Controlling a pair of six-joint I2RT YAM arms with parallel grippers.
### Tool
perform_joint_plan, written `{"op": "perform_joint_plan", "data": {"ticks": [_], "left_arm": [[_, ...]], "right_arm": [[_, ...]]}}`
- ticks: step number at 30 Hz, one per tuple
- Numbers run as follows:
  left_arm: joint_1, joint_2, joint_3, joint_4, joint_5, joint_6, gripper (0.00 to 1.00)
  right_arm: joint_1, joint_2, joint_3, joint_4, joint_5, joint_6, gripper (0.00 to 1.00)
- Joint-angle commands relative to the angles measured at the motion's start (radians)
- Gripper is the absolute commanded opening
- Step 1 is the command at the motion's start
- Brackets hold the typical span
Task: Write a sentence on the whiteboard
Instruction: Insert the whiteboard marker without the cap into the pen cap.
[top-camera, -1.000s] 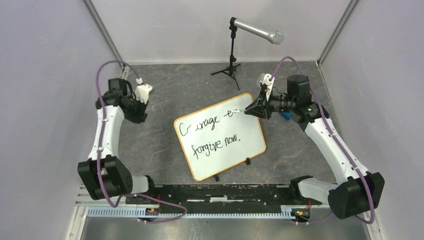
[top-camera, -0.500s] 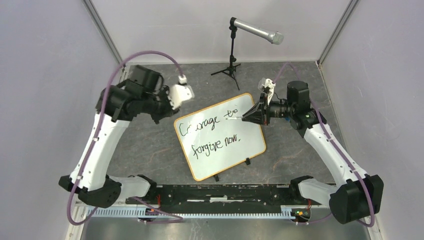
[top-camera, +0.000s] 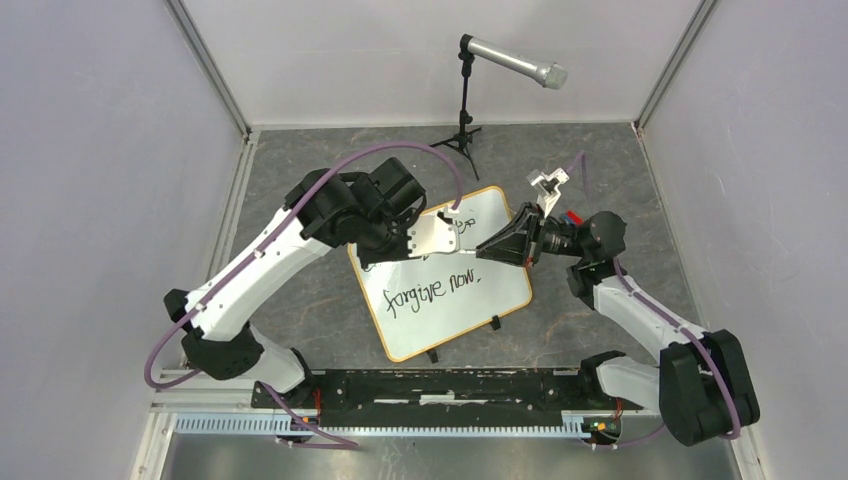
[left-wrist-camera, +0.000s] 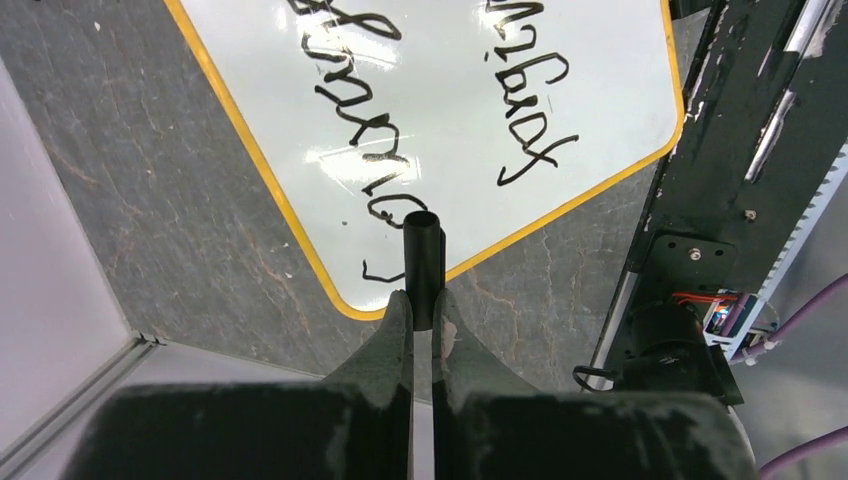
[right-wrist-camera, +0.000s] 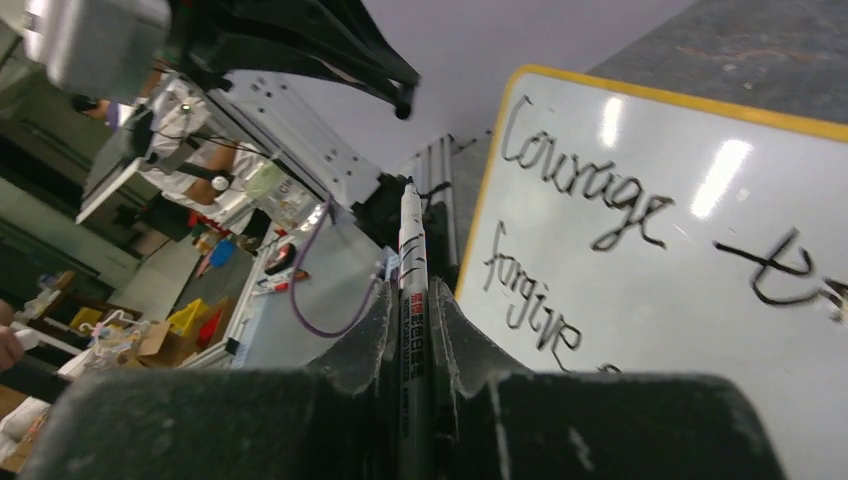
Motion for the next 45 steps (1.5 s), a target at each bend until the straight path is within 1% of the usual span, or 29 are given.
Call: {"op": "perform_joint_plan", "data": {"ticks": [1, 3, 5, 14, 18, 27, 45], "left_arm": [[-0.039, 0.028, 0.067, -0.064, -0.017, -0.049, 0.02], [-0.054, 0.041, 0.088, -0.064, -0.018, -0.049, 0.02], [-0.064, 0.053, 0.088, -0.066, -0.016, -0.050, 0.02], [-0.099, 0.084, 0.088, -0.064, -0.013, -0.053, 0.02], [-0.109, 0.091, 0.104, -0.065, -0.002, -0.054, 0.02], [-0.119, 0.091, 0.107, -0.072, 0.004, -0.051, 0.02], [-0.131, 0.098, 0.114, -0.079, 0.009, -0.051, 0.02]], "right_arm": [[0.040, 0.017, 0.004, 0.458, -0.004, 0.313, 0.00], [0.066, 0.005, 0.022, 0.297, 0.001, 0.200, 0.00], [0.092, -0.005, 0.036, 0.192, 0.008, 0.116, 0.00], [0.123, 0.011, 0.075, 0.082, 0.022, 0.024, 0.00], [0.136, 0.021, 0.107, -0.027, 0.039, -0.058, 0.00], [0.154, 0.034, 0.145, -0.135, 0.058, -0.145, 0.00], [0.166, 0.045, 0.165, -0.135, 0.054, -0.148, 0.00]]}}
